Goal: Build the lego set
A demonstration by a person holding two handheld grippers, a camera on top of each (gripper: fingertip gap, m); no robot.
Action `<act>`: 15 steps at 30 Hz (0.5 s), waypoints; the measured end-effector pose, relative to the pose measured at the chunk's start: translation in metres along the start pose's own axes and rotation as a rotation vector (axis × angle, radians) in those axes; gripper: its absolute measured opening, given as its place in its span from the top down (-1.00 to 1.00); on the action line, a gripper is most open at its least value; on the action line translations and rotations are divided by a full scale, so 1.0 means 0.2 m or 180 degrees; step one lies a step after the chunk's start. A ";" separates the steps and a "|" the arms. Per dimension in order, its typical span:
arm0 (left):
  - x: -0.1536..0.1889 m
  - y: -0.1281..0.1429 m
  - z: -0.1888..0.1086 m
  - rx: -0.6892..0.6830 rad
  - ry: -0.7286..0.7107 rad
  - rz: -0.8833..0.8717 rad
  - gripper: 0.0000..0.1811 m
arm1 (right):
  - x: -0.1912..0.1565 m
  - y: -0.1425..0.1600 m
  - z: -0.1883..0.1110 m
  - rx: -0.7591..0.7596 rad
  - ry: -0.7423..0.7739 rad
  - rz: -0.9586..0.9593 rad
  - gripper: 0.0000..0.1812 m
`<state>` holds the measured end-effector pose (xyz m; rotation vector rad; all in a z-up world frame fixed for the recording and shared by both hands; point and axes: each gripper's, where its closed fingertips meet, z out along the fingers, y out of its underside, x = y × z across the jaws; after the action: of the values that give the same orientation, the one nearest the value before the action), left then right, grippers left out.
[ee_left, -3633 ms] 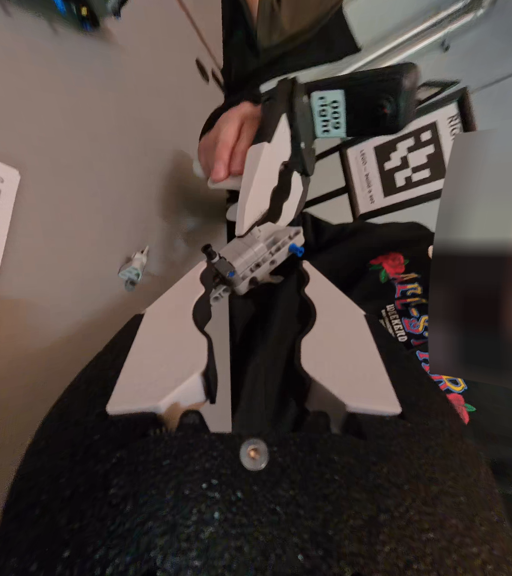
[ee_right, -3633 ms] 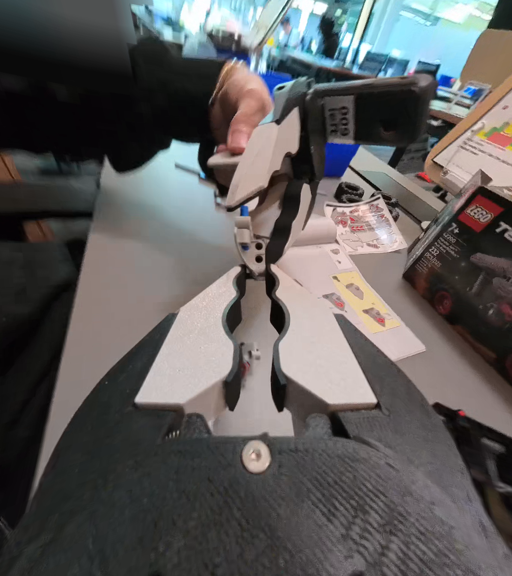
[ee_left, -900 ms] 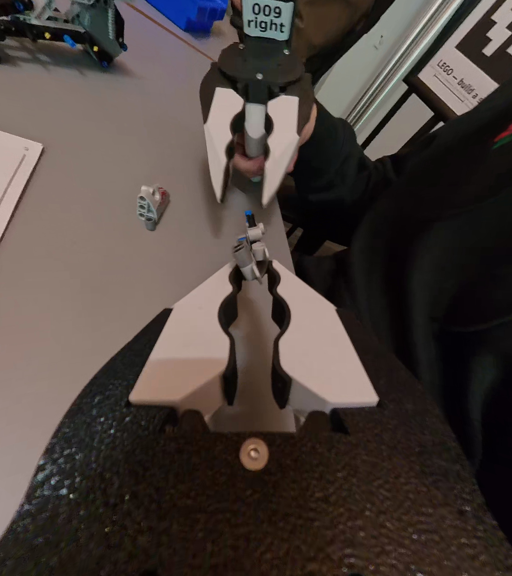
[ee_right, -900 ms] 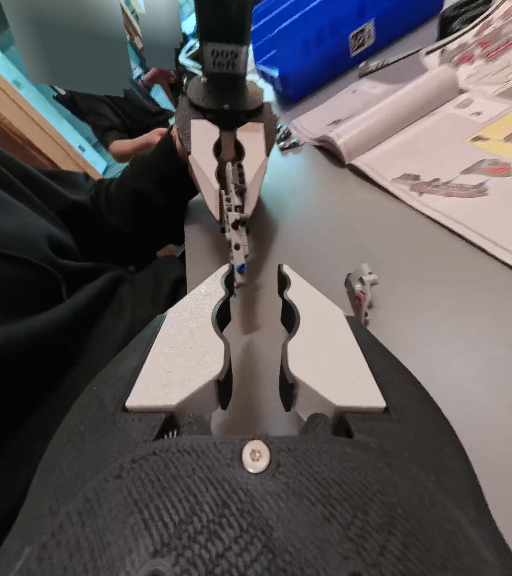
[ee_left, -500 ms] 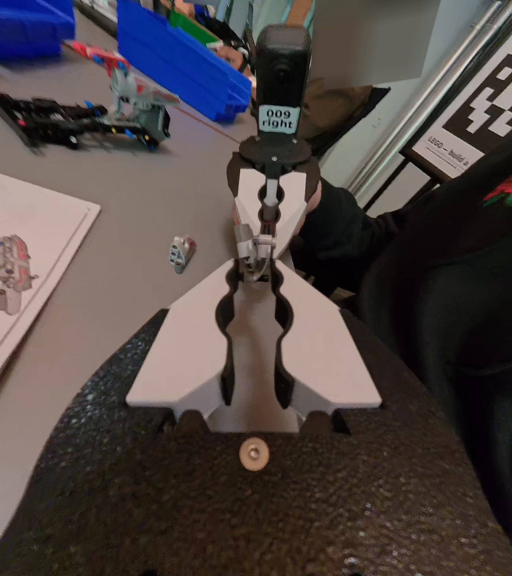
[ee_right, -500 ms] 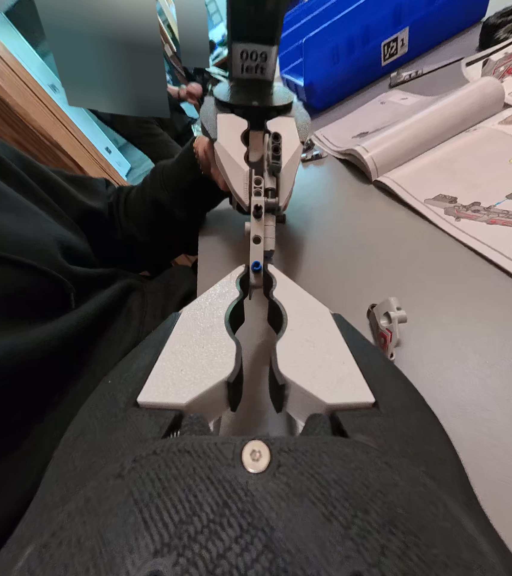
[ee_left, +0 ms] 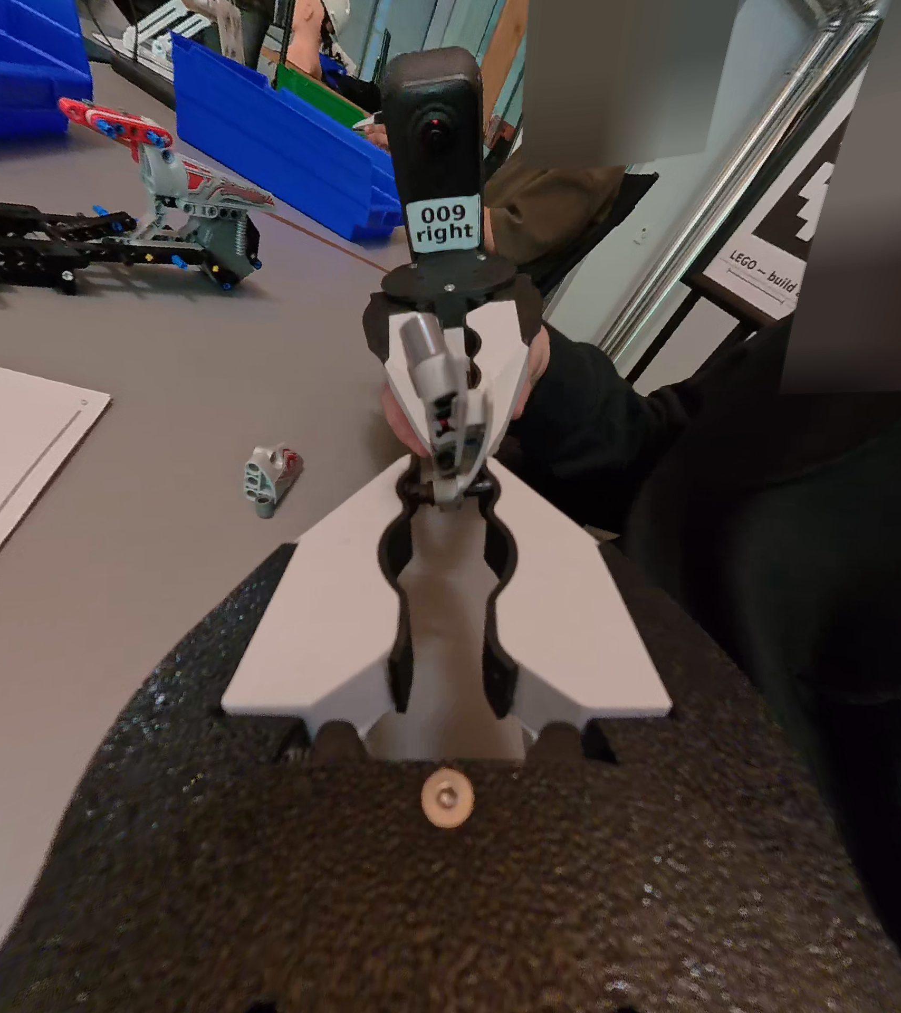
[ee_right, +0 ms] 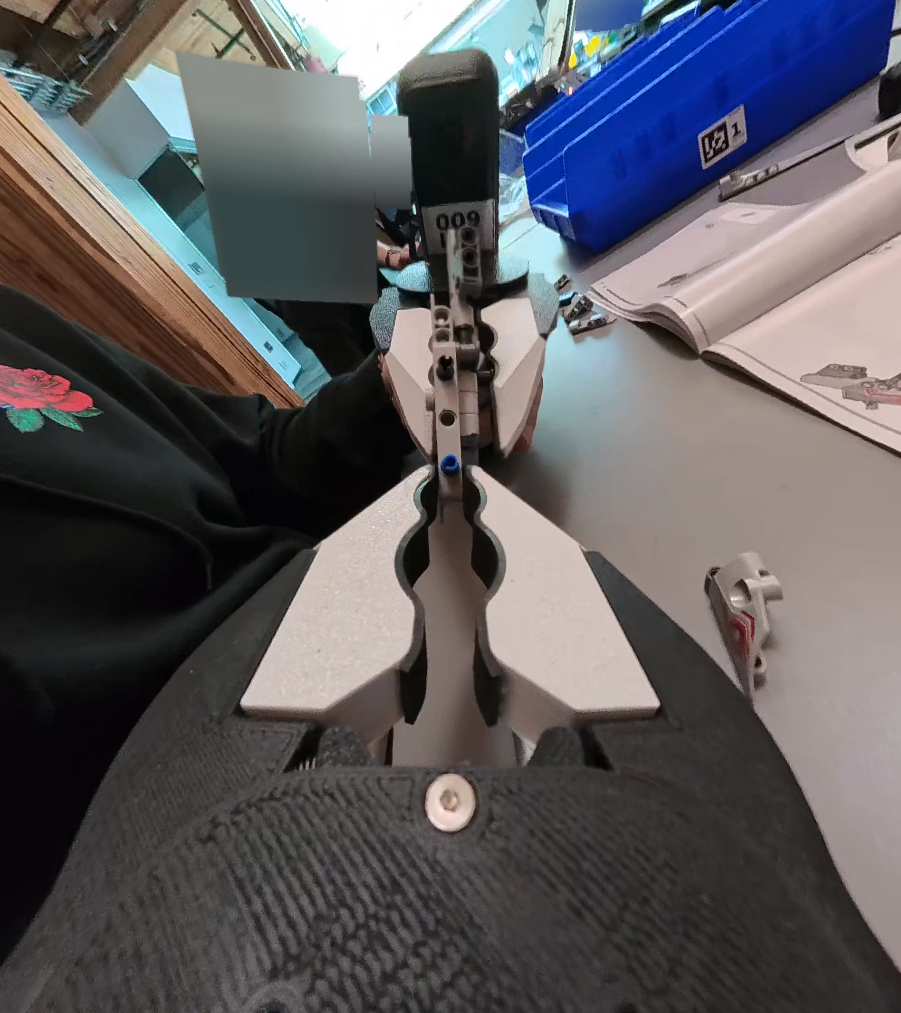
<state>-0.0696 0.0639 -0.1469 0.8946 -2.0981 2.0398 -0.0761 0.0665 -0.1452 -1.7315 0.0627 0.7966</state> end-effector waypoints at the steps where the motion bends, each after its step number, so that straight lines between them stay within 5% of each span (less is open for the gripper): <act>1: 0.00 0.00 0.00 -0.0015 0.0005 0.0017 0.79 | 0.00 0.01 -0.02 -0.0097 0.0028 -0.0014 0.92; 6: -0.10 0.04 -0.09 -0.0249 -0.0177 -0.0133 0.79 | 0.29 -0.01 -0.29 -0.0562 0.1263 -0.0577 0.68; 15: -0.19 0.01 -0.11 -0.0272 -0.0030 -0.0284 0.79 | 0.52 0.17 -0.21 -0.1784 0.1187 -0.0721 0.61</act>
<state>-0.0461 0.0983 -0.1624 0.9676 -2.0923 1.8917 0.0088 0.0551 -0.2245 -2.3531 -0.1148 0.3266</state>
